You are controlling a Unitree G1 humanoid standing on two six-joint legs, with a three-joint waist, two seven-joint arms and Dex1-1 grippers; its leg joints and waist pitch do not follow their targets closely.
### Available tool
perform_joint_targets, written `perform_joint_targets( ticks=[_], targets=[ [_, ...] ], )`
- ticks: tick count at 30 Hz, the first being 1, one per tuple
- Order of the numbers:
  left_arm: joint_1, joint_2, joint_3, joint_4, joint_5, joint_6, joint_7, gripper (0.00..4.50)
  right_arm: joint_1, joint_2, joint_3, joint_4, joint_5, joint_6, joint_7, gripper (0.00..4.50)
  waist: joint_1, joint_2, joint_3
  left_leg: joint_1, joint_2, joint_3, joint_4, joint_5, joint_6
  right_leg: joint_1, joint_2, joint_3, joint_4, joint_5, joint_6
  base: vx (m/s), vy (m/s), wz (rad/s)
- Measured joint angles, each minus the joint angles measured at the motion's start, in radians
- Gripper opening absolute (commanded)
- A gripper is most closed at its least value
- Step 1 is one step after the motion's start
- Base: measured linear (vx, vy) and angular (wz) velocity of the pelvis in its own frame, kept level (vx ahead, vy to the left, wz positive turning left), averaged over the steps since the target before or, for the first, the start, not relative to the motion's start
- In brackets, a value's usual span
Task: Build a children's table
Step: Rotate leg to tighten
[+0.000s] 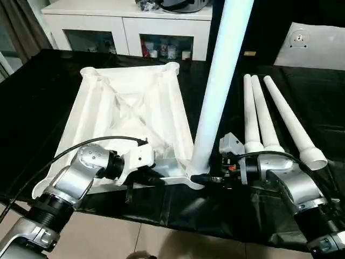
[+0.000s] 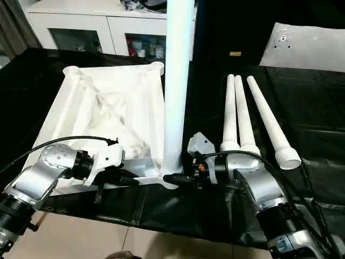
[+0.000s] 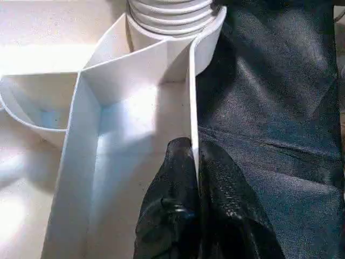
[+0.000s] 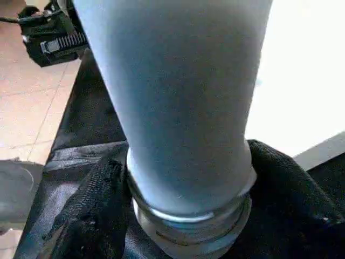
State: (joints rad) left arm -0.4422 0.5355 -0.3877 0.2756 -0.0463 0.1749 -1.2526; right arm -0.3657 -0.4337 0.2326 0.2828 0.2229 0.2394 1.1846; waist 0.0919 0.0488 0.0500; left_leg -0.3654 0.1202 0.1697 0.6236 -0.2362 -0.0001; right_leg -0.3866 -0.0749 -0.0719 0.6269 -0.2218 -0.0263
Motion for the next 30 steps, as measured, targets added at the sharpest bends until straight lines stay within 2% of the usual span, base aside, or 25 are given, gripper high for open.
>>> perform_joint_targets(
  ticks=[5,7,9,11,14,19,20,21,24,25,28,30],
  targets=[
    [0.022,-0.033,0.032,-0.019,-0.005,0.076,0.045,0.00,0.071,0.064,-0.042,-0.041,0.012,0.021,-0.097,2.77,-0.004,0.004,-0.003,0.002,0.000,0.000,0.000,-0.001,-0.003,0.004,0.000,0.000,0.000,0.001,-0.001,0.000,0.000,0.00],
    [0.046,-0.062,0.061,-0.041,-0.002,0.136,0.114,0.00,0.097,0.122,-0.071,-0.043,-0.001,0.019,-0.207,2.77,-0.010,0.005,-0.003,0.011,0.000,0.000,0.000,-0.001,-0.006,0.011,0.000,0.001,0.000,0.001,-0.001,0.000,0.000,0.00],
    [0.055,-0.084,0.069,-0.056,0.002,0.183,0.168,0.00,0.100,0.162,-0.082,-0.036,-0.018,0.019,-0.300,2.77,-0.027,0.008,-0.001,0.019,0.000,0.001,-0.001,-0.001,-0.007,0.018,0.000,0.001,-0.001,-0.002,0.004,0.000,0.000,0.00],
    [0.087,-0.153,0.094,-0.097,0.013,0.254,0.272,0.00,0.102,0.237,-0.120,-0.020,-0.039,0.022,-0.435,2.77,-0.049,0.009,0.000,0.022,0.000,0.001,-0.003,0.000,-0.010,0.021,0.000,0.001,-0.005,-0.004,0.007,0.000,0.000,0.00],
    [0.109,-0.255,0.116,-0.141,0.036,0.339,0.415,0.00,0.095,0.319,-0.163,-0.005,-0.070,0.023,-0.607,2.77,-0.066,0.008,-0.001,0.022,0.000,0.000,-0.003,0.001,-0.010,0.021,0.000,0.001,-0.010,-0.004,0.007,0.000,0.000,0.00],
    [0.111,-0.409,0.131,-0.176,0.090,0.442,0.622,0.00,0.045,0.414,-0.208,0.041,-0.116,0.029,-0.833,2.77,-0.072,0.012,-0.004,0.016,-0.001,0.001,-0.004,0.000,-0.009,0.021,0.000,0.002,-0.017,0.000,0.000,0.000,0.000,0.00],
    [0.111,-0.427,0.131,-0.182,0.093,0.455,0.647,0.00,0.040,0.421,-0.213,0.044,-0.120,0.028,-0.854,3.12,-0.072,0.012,-0.004,0.016,-0.001,0.001,-0.004,-0.001,-0.007,0.021,0.000,0.002,-0.017,0.001,-0.001,0.000,0.000,0.00],
    [0.111,-0.436,0.129,-0.186,0.093,0.464,0.661,0.00,0.038,0.423,-0.217,0.045,-0.121,0.028,-0.861,3.47,-0.071,0.012,-0.004,0.015,-0.001,0.002,-0.004,-0.002,-0.006,0.021,0.000,0.003,-0.017,0.001,-0.001,0.000,0.000,0.00],
    [0.111,-0.443,0.126,-0.193,0.093,0.474,0.680,0.00,0.044,0.434,-0.219,0.040,-0.119,0.015,-0.868,3.51,-0.066,0.012,-0.004,0.015,-0.001,0.002,-0.008,-0.003,-0.005,0.020,0.000,0.002,-0.017,0.001,0.000,0.000,0.000,0.00],
    [0.111,-0.444,0.125,-0.194,0.093,0.474,0.680,0.00,0.054,0.438,-0.219,0.032,-0.118,0.010,-0.868,3.78,-0.065,0.012,-0.004,0.016,-0.001,0.002,-0.011,-0.002,-0.005,0.019,0.000,0.002,-0.017,0.001,0.000,0.000,0.000,0.00],
    [0.110,-0.434,0.126,-0.195,0.091,0.465,0.675,0.00,0.068,0.435,-0.219,0.018,-0.115,0.006,-0.857,3.89,-0.061,0.013,-0.004,0.016,-0.001,0.002,-0.015,-0.002,-0.005,0.018,0.000,0.001,-0.016,0.001,0.000,0.000,0.000,0.00],
    [0.110,-0.423,0.125,-0.195,0.086,0.456,0.663,0.00,0.094,0.427,-0.217,-0.009,-0.110,-0.001,-0.830,4.21,-0.059,0.012,-0.004,0.016,-0.001,0.002,-0.018,-0.002,-0.005,0.017,0.001,0.000,-0.016,0.000,0.002,0.000,0.000,0.00]
  ],
)
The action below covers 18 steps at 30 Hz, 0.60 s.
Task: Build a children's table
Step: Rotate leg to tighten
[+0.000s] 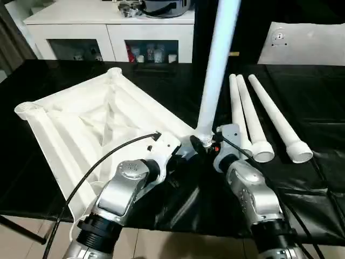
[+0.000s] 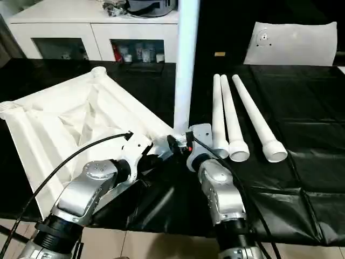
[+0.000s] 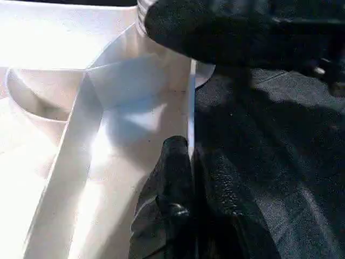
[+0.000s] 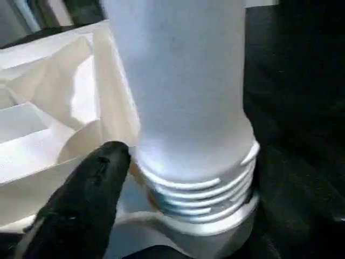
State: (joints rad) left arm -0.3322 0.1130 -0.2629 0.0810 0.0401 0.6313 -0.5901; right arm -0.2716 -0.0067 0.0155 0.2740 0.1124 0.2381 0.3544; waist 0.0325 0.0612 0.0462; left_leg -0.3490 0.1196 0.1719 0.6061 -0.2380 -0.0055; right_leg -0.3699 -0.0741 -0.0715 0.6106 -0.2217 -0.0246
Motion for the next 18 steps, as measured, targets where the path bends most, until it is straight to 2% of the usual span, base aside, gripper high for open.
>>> perform_joint_targets(
  ticks=[7,12,14,16,18],
  targets=[
    [-0.004,0.085,0.002,0.003,-0.011,-0.046,-0.076,0.00,0.081,-0.090,0.049,-0.089,0.033,0.000,0.138,4.48,-0.003,-0.002,0.001,-0.002,0.001,0.000,-0.003,0.001,0.000,-0.005,0.001,0.000,0.000,-0.001,0.001,0.000,0.000,0.00],
    [-0.005,0.192,-0.004,0.024,-0.045,-0.152,-0.210,0.00,0.126,-0.216,0.055,-0.150,0.069,0.006,0.286,4.48,0.000,-0.006,0.004,-0.012,0.001,0.000,-0.003,0.004,0.006,-0.014,0.001,0.000,0.001,-0.001,0.002,0.000,0.000,0.00],
    [-0.005,0.251,-0.007,0.036,-0.057,-0.210,-0.291,0.00,0.128,-0.296,0.059,-0.181,0.078,0.001,0.378,4.48,0.004,-0.011,0.006,-0.014,0.001,0.000,-0.002,0.004,0.006,-0.015,0.001,-0.001,0.001,-0.001,0.002,0.000,0.000,0.00],
    [-0.006,0.288,-0.008,0.046,-0.065,-0.243,-0.347,0.00,0.126,-0.343,0.052,-0.197,0.080,-0.005,0.431,4.48,0.007,-0.016,0.005,-0.015,0.001,0.000,-0.002,0.004,0.007,-0.015,0.001,-0.002,0.001,-0.001,0.002,0.000,0.000,0.00],
    [-0.012,0.326,-0.020,0.052,-0.071,-0.275,-0.415,0.00,0.118,-0.379,0.071,-0.202,0.088,-0.006,0.493,4.48,0.011,-0.020,0.007,-0.016,0.001,0.000,0.000,0.004,0.007,-0.015,0.001,-0.002,0.001,-0.001,0.002,0.000,0.000,0.00]
  ],
)
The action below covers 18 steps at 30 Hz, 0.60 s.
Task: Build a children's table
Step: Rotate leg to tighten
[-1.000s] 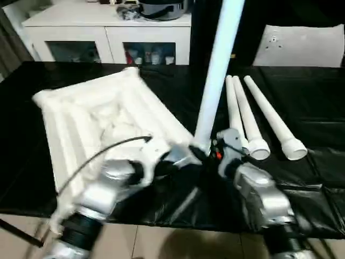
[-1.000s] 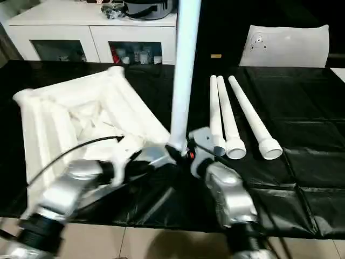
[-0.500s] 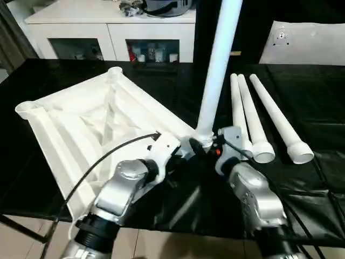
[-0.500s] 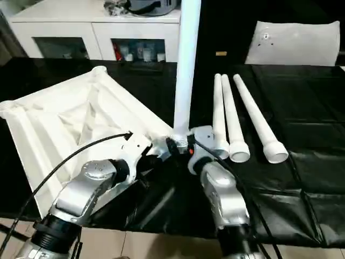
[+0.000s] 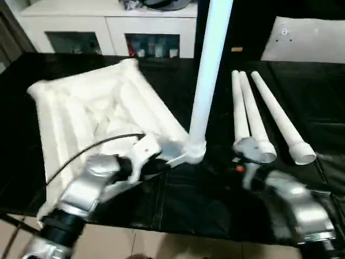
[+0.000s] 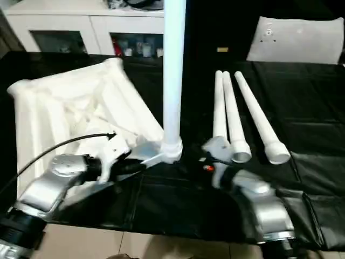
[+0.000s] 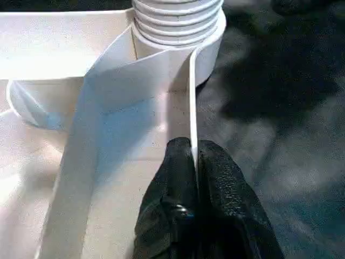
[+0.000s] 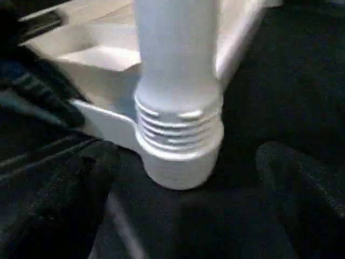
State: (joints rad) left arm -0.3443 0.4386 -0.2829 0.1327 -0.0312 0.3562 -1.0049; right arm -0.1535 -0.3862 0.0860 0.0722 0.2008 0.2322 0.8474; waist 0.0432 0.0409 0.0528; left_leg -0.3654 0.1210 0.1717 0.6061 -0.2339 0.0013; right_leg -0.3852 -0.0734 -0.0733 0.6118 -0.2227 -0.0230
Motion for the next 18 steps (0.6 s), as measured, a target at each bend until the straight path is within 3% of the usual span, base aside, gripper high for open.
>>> perform_joint_targets(
  ticks=[4,15,18],
  targets=[
    [-0.006,0.068,-0.021,0.017,-0.025,-0.052,-0.127,0.00,-0.029,-0.068,0.015,0.003,0.002,-0.004,0.092,4.48,0.011,-0.001,0.000,0.001,0.000,0.000,0.004,-0.001,0.002,0.000,-0.001,0.000,0.001,0.001,-0.001,0.000,0.000,0.00],
    [-0.047,0.125,-0.075,0.081,-0.024,-0.162,-0.279,0.00,-0.115,-0.080,0.114,0.039,0.022,-0.018,0.273,4.48,0.030,-0.004,0.000,0.002,0.000,0.000,0.011,-0.001,0.002,0.000,-0.002,0.000,0.007,0.001,-0.002,0.000,0.000,0.00],
    [-0.052,0.124,-0.087,0.087,-0.021,-0.184,-0.297,0.00,-0.132,-0.076,0.123,0.061,0.024,-0.022,0.298,4.16,0.043,-0.006,-0.001,0.003,0.000,0.000,0.012,-0.001,0.002,0.000,-0.002,0.000,0.009,0.001,-0.002,0.000,0.000,0.00]
  ],
)
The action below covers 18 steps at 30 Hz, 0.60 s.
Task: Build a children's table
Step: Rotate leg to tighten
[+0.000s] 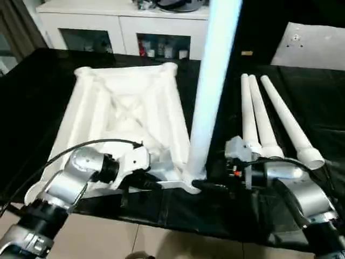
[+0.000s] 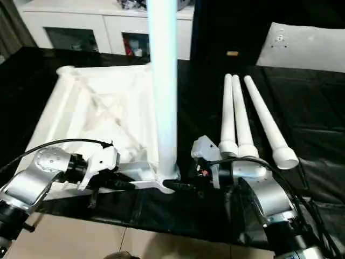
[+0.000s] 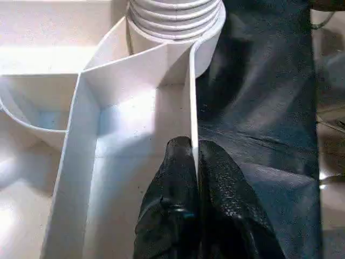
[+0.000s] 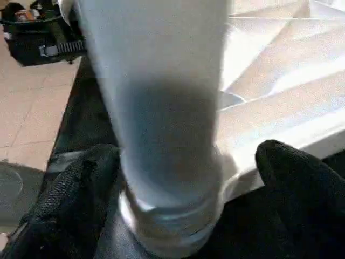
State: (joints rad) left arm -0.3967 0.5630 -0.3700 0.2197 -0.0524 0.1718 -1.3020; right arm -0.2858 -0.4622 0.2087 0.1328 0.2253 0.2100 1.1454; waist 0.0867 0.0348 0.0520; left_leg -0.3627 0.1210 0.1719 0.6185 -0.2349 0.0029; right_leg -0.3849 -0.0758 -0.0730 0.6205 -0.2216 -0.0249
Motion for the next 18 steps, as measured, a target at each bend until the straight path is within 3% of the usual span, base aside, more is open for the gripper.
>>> perform_joint_targets(
  ticks=[5,12,18],
  targets=[
    [-0.007,-0.002,-0.007,0.005,0.008,-0.011,-0.004,0.00,-0.030,0.018,0.028,0.042,0.000,-0.001,0.028,3.82,0.003,-0.006,-0.001,0.000,0.000,0.000,0.003,0.000,0.000,0.000,0.000,0.000,0.003,0.000,0.000,0.000,0.000,0.00],
    [-0.012,-0.002,-0.011,0.027,0.008,-0.035,-0.006,0.00,-0.033,0.019,0.037,0.075,0.003,0.008,0.058,3.01,0.004,-0.010,-0.004,0.002,0.000,0.000,0.003,0.000,0.000,0.000,0.000,0.001,0.005,0.000,0.000,0.000,0.000,0.00],
    [-0.012,-0.001,-0.010,0.029,0.008,-0.036,-0.014,0.00,-0.034,0.025,0.036,0.085,0.017,0.024,0.063,2.77,0.004,-0.010,-0.004,0.004,0.000,0.000,0.003,0.000,-0.001,0.001,0.000,0.001,0.006,0.000,0.000,0.000,0.000,0.00]
  ],
)
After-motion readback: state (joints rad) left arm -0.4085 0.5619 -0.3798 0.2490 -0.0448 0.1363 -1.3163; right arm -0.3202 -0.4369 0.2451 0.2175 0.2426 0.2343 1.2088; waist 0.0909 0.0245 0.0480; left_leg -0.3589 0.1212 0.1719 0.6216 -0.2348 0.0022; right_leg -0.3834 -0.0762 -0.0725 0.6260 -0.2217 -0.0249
